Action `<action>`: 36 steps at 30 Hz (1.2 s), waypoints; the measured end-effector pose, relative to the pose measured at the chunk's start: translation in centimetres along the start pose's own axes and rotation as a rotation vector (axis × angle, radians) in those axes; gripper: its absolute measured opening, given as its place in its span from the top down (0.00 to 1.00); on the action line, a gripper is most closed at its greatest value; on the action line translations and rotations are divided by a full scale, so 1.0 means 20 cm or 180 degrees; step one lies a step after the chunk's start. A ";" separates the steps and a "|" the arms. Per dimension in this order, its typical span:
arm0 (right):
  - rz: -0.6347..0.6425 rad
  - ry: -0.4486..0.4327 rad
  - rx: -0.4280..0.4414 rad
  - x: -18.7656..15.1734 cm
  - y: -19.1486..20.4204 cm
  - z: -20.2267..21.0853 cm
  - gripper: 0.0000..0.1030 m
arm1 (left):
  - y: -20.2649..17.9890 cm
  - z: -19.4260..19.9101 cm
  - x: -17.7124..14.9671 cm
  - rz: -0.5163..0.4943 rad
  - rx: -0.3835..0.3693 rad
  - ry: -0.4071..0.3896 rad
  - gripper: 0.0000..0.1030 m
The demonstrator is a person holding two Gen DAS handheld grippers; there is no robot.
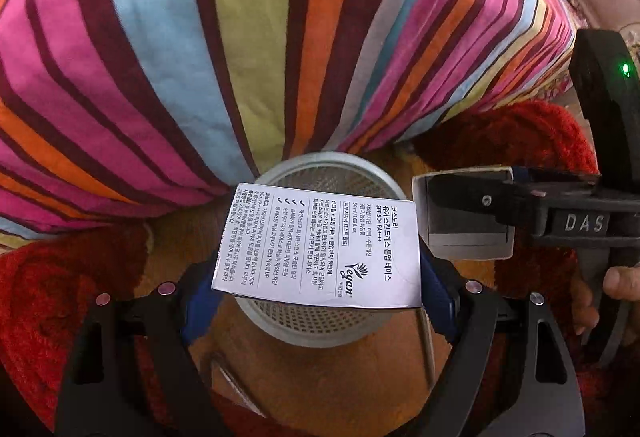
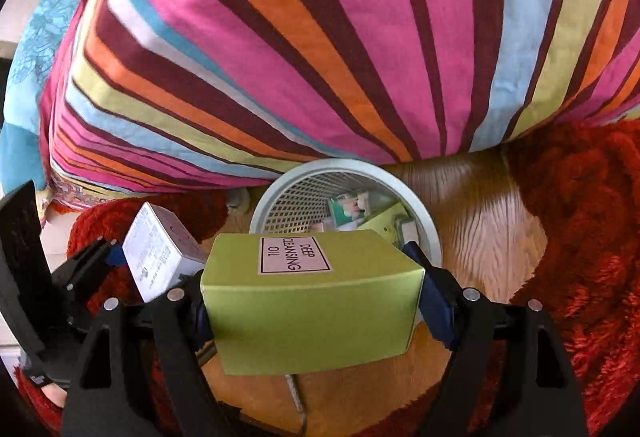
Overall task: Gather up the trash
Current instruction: 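Carry the white box and green box over the wastebasket with both tools, then open both tools to drop the boxes into the wastebasket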
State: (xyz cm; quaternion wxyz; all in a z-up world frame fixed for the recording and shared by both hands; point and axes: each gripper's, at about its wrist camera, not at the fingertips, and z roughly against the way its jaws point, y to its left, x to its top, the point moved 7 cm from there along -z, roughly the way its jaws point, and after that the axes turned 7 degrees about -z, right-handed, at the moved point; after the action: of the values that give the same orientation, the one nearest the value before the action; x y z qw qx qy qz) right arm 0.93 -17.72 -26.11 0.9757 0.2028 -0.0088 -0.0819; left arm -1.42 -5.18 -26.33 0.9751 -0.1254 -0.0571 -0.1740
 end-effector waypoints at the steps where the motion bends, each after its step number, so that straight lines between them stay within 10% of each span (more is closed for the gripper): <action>1: -0.0030 0.0026 0.0001 0.00 -0.01 -0.01 0.26 | -0.01 -0.01 0.00 -0.0014 -0.0001 0.0041 0.21; 36: -0.0396 0.0586 -0.0256 -0.03 -0.07 -0.33 0.25 | 0.03 -0.28 -0.16 -0.0051 0.0089 0.1020 0.20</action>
State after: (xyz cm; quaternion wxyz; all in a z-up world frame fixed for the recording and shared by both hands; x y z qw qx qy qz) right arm 0.53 -16.23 -32.68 0.9728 0.1703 0.0967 -0.1236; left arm -3.92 -5.15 -32.42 0.9719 -0.0819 0.0958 -0.1988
